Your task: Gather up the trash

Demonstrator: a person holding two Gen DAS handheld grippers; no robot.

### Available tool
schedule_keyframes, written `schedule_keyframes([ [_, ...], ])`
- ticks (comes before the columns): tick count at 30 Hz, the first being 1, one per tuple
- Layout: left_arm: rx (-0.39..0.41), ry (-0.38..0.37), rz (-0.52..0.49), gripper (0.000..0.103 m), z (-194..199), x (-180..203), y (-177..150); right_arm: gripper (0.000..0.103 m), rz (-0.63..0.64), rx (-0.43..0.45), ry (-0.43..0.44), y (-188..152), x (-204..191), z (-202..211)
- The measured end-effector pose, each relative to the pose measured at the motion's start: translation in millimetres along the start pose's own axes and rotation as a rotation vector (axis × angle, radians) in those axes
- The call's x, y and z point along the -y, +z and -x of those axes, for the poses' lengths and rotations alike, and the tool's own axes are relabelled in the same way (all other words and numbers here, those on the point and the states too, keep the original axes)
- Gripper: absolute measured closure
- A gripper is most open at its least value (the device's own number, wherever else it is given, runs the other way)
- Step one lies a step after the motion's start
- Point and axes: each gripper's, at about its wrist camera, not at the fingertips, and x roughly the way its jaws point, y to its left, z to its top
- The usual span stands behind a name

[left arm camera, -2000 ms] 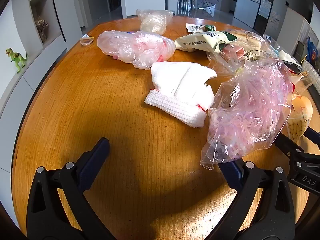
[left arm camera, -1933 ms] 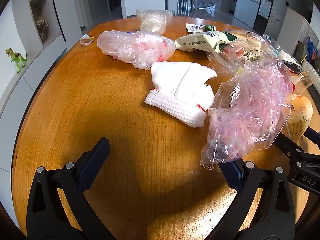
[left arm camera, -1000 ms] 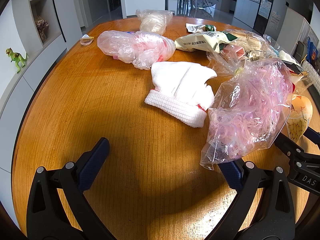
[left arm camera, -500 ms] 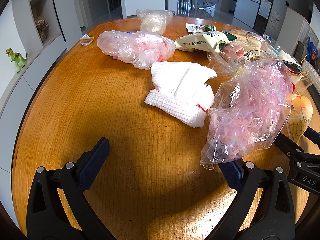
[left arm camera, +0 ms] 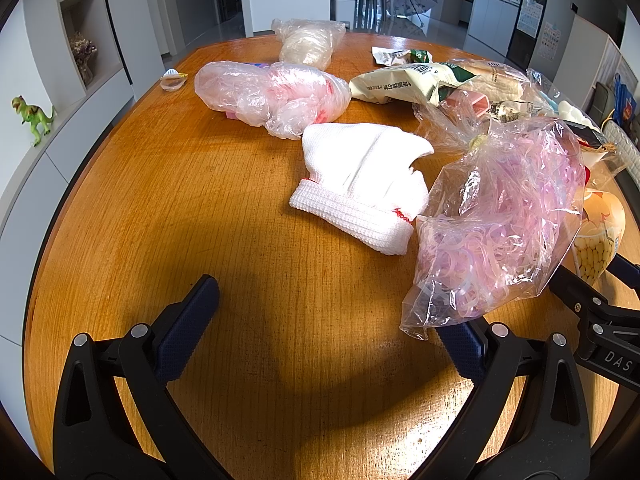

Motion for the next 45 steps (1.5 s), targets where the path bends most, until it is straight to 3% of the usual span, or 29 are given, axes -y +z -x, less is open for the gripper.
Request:
schedule_keyframes([
  [35,-0.002,-0.005,-0.008,0.006,1,0,-1,0.002,0.004,0.000,0.001,0,-1,0],
  [41,-0.024,-0.064,0.004,0.006,18,0,-11,0.002,0.027,-0.030,0.080,-16,7,18],
  [45,0.034,-0.081,-0.034,0.006,46,7,-11,0.002,0.020,-0.041,0.170,-20,30,41],
])
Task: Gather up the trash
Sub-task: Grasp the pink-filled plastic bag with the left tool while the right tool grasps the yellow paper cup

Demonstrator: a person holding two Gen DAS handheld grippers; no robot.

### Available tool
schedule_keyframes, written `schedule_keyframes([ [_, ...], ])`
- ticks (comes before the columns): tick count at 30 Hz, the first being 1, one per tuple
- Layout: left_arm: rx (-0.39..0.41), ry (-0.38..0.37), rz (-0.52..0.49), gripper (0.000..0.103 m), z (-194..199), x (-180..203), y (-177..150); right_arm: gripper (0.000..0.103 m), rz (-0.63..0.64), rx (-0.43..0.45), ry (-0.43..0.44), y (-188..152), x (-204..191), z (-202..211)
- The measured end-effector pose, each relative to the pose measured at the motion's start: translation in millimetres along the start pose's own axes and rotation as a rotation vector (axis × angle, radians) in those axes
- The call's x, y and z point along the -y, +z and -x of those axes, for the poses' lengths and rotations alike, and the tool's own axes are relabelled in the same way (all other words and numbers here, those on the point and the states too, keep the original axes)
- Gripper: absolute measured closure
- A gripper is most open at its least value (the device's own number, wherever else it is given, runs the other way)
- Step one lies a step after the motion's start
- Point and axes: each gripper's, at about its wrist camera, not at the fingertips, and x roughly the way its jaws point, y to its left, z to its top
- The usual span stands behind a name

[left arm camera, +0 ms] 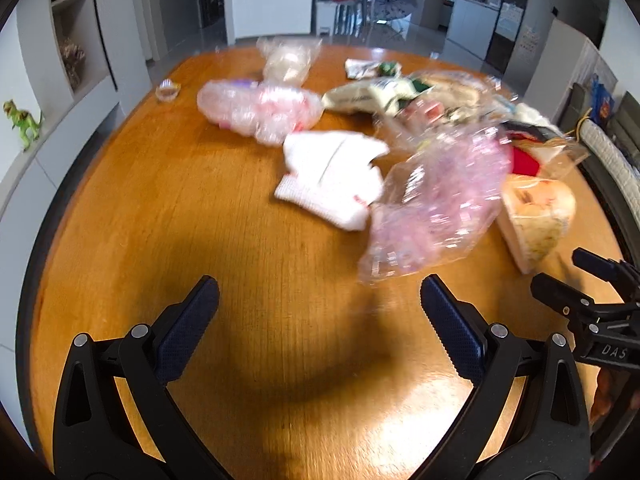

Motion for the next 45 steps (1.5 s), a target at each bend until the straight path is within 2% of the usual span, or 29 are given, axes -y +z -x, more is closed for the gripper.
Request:
schedule_keyframes([
  [2,0.014,-0.005,-0.032,0.006,10,9,4,0.003,-0.018,-0.017,0.038,4,8,9],
  [6,0.026,-0.010,-0.081,0.006,14,27,16,0.005,0.000,-0.046,0.045,23,13,8],
  [9,0.030,0.016,-0.149,0.006,5,46,28,0.008,-0.004,-0.075,0.047,33,14,-2],
  [12,0.036,0.061,-0.216,0.006,-6,63,38,0.011,-0.086,-0.114,0.108,45,22,-17],
  [13,0.039,0.071,-0.229,0.006,-8,66,40,0.014,-0.108,-0.125,0.125,46,26,-19],
  [14,0.045,0.081,-0.246,0.006,-11,69,43,0.026,-0.133,-0.148,0.145,47,30,-24],
  [15,0.049,0.085,-0.259,0.006,-9,71,45,0.033,-0.150,-0.157,0.152,48,32,-27],
  [17,0.046,0.099,-0.293,0.010,-17,79,48,0.039,-0.150,-0.168,0.167,49,31,-26],
  [19,0.019,0.104,-0.322,0.030,-28,86,51,0.044,-0.160,-0.173,0.189,47,32,-23],
  [20,0.004,0.090,-0.330,0.036,-33,89,51,0.048,-0.159,-0.165,0.198,45,33,-20],
  [21,-0.006,0.073,-0.331,0.048,-35,90,51,0.050,-0.155,-0.156,0.200,44,33,-16],
  [23,-0.022,0.056,-0.327,0.057,-39,92,50,0.053,-0.149,-0.139,0.201,41,36,-7],
  [25,-0.026,0.011,-0.306,0.071,-38,90,50,0.055,-0.139,-0.122,0.187,40,37,-1],
  [29,-0.039,-0.104,-0.235,0.078,-25,79,49,0.058,-0.150,-0.075,0.180,32,45,21],
  [30,-0.030,-0.137,-0.223,0.079,-14,78,48,0.062,-0.150,-0.057,0.181,28,47,31],
  [31,-0.020,-0.151,-0.220,0.079,-8,78,45,0.075,-0.149,-0.047,0.181,26,49,36],
  [32,-0.004,-0.172,-0.221,0.079,5,79,43,0.103,-0.159,-0.040,0.196,20,53,44],
  [34,0.016,-0.214,-0.229,0.079,24,89,41,0.103,-0.173,-0.040,0.206,11,61,54],
  [36,0.046,-0.229,-0.245,0.079,41,99,39,0.103,-0.175,-0.029,0.157,-2,68,62],
  [39,0.084,-0.258,-0.255,0.079,63,110,33,0.103,-0.223,-0.025,0.173,-15,84,74],
  [42,0.099,-0.256,-0.246,0.079,74,108,31,0.101,-0.213,-0.033,0.191,-10,76,71],
  [43,0.098,-0.255,-0.240,0.079,75,104,31,0.093,-0.218,-0.044,0.202,-4,70,62],
  [45,0.099,-0.235,-0.225,0.079,77,94,30,0.024,-0.199,-0.054,0.193,6,58,53],
])
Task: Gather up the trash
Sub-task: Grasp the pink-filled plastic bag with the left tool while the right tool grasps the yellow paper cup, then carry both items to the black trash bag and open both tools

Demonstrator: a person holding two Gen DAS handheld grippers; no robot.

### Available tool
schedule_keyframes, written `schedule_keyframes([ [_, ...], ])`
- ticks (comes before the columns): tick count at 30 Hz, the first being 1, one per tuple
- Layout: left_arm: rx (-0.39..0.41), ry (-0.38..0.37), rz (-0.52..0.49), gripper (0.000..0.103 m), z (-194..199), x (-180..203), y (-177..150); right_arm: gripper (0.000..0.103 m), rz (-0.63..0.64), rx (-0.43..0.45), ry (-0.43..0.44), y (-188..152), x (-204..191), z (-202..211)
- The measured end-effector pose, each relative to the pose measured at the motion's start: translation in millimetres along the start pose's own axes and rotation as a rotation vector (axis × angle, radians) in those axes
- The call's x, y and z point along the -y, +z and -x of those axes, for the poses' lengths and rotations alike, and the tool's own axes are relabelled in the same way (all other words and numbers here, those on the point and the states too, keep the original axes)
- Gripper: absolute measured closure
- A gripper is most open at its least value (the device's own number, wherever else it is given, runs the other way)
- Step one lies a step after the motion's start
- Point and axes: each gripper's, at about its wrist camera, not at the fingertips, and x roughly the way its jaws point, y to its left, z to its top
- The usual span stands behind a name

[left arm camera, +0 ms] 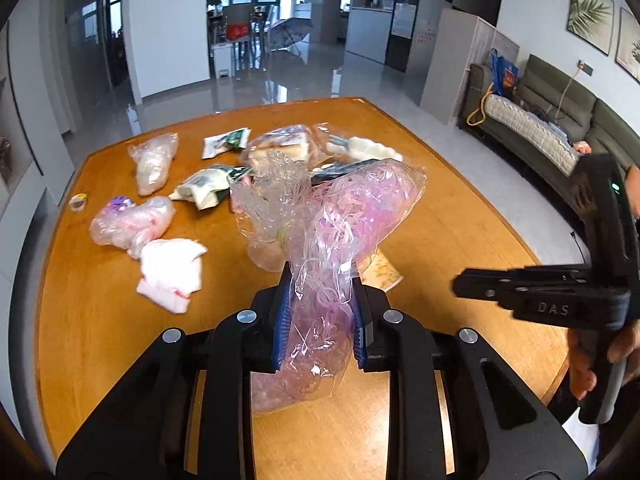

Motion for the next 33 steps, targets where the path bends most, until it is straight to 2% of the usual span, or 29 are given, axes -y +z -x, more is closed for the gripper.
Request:
schedule_keyframes([
  [3,0.007,0.014,0.030,0.079,9,-18,-2,0.022,0.090,0.023,-0.044,14,-21,-11],
  [8,0.006,0.031,0.067,0.079,13,-41,-4,0.022,0.213,-0.060,-0.147,44,-55,-61],
  [12,-0.002,0.024,0.094,0.079,12,-51,-4,0.022,0.266,-0.112,-0.231,50,-65,-97],
  [15,-0.012,0.021,0.104,0.079,8,-54,-4,0.022,0.247,-0.132,-0.219,50,-61,-110],
  [19,-0.012,0.000,0.093,0.079,6,-45,-4,0.030,0.237,-0.142,-0.205,45,-53,-100],
  [21,-0.009,-0.014,0.080,0.079,7,-36,-3,0.042,0.219,-0.122,-0.187,39,-46,-85],
  [23,-0.005,-0.033,0.061,0.079,10,-22,-3,0.050,0.176,-0.099,-0.122,32,-36,-62],
  [25,-0.003,-0.050,0.034,0.079,12,-3,-2,0.058,0.166,-0.085,-0.114,24,-28,-44],
  [26,-0.002,-0.057,0.025,0.079,12,3,-1,0.069,0.147,-0.078,-0.101,18,-21,-33],
  [27,0.000,-0.070,0.013,0.079,13,15,-1,0.073,0.121,-0.070,-0.079,15,-15,-25],
  [33,0.008,-0.130,-0.058,0.079,20,63,-4,0.083,0.030,0.009,-0.031,-15,14,30],
])
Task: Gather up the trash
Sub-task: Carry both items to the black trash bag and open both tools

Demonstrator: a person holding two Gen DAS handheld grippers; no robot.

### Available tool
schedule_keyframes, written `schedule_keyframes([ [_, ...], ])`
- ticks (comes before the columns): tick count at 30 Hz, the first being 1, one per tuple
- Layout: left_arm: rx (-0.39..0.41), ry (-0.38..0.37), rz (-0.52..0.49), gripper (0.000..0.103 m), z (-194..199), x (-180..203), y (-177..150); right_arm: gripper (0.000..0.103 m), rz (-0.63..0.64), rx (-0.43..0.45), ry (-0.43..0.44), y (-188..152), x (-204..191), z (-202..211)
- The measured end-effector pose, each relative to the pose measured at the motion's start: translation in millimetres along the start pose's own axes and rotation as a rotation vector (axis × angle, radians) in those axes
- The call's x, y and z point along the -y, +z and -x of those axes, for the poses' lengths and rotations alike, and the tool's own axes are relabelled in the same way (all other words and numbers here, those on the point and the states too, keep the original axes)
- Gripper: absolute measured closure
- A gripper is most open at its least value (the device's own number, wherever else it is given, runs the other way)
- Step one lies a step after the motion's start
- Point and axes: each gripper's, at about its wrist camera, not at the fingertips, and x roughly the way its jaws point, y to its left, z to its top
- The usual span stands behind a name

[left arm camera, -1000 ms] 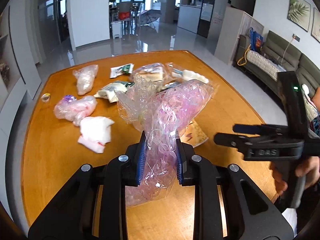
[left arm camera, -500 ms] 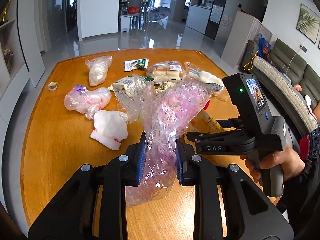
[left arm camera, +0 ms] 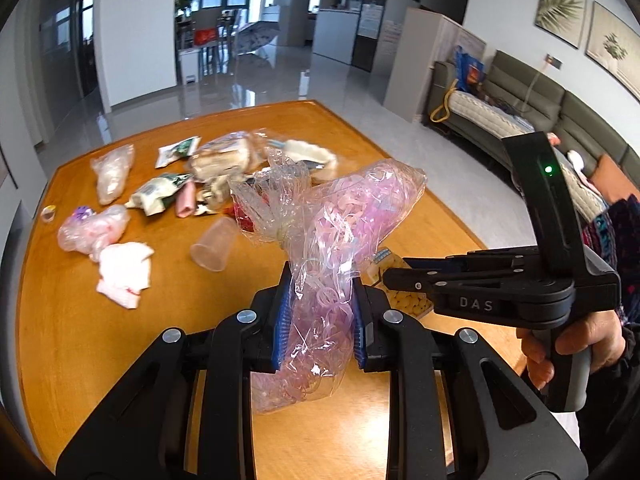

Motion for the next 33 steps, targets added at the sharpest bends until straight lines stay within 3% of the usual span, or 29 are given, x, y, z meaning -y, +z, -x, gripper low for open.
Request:
schedule_keyframes([
  [7,-0.004,-0.110,-0.100,0.079,-2,67,0,0.083,-0.029,0.133,-0.036,-43,33,88],
  [14,-0.055,-0.288,-0.289,0.079,-27,192,-6,0.083,-0.186,0.201,-0.242,-131,117,177],
  [22,-0.221,-0.502,-0.508,0.078,-73,350,-53,0.083,-0.475,0.210,-0.461,-237,220,237],
  [26,-0.323,-0.581,-0.562,0.078,-97,412,-84,0.083,-0.640,0.207,-0.519,-285,267,253],
  [29,-0.371,-0.599,-0.599,0.073,-119,444,-102,0.080,-0.744,0.202,-0.530,-314,294,256],
  [30,-0.382,-0.602,-0.612,0.057,-123,450,-106,0.078,-0.775,0.194,-0.532,-321,303,255],
  [31,-0.390,-0.589,-0.634,0.018,-129,460,-111,0.075,-0.797,0.187,-0.539,-326,309,254],
  [32,-0.372,-0.555,-0.650,0.007,-133,467,-115,0.061,-0.833,0.163,-0.573,-333,321,254],
  [33,-0.346,-0.542,-0.654,0.006,-134,470,-117,0.051,-0.853,0.146,-0.611,-341,328,256],
])
